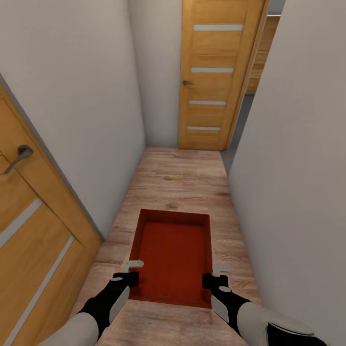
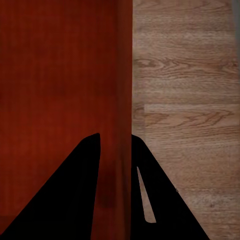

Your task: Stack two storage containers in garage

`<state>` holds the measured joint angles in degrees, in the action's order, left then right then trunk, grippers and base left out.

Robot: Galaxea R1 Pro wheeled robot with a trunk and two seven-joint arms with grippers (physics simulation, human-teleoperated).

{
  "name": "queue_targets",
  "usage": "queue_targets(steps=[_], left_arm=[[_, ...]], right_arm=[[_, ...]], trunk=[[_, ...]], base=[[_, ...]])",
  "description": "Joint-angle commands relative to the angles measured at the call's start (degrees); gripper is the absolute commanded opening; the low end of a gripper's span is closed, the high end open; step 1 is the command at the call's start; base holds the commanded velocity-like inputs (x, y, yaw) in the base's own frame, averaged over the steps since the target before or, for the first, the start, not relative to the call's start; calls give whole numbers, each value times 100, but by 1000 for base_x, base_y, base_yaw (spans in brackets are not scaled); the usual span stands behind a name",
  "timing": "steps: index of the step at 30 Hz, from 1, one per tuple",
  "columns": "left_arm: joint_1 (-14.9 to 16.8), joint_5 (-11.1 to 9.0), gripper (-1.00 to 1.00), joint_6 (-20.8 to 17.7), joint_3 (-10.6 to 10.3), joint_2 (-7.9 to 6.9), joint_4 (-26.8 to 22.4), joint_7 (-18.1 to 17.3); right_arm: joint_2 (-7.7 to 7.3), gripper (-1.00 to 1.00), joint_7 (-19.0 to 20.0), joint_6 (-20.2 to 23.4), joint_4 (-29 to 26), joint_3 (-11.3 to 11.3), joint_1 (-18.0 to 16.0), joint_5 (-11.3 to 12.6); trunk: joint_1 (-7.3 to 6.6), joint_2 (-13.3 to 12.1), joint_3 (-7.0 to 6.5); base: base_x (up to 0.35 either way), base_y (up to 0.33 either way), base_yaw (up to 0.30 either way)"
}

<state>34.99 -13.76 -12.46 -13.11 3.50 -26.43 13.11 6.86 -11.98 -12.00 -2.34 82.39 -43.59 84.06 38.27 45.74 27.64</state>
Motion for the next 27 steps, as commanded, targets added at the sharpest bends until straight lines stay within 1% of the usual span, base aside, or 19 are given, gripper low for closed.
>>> queue_targets(steps=[1,27], left_arm=[[7,12,-100,77,81,-218,-214,78],[7,13,-100,77,81,-219,-219,77]], right_arm=[[-9,-100,-15,-4,111,120,-1,76],[-9,-100,-15,-4,111,128,-1,76]], trunk=[[4,4,6],[4,4,6]], base=[[321,0,0],[321,0,0]])
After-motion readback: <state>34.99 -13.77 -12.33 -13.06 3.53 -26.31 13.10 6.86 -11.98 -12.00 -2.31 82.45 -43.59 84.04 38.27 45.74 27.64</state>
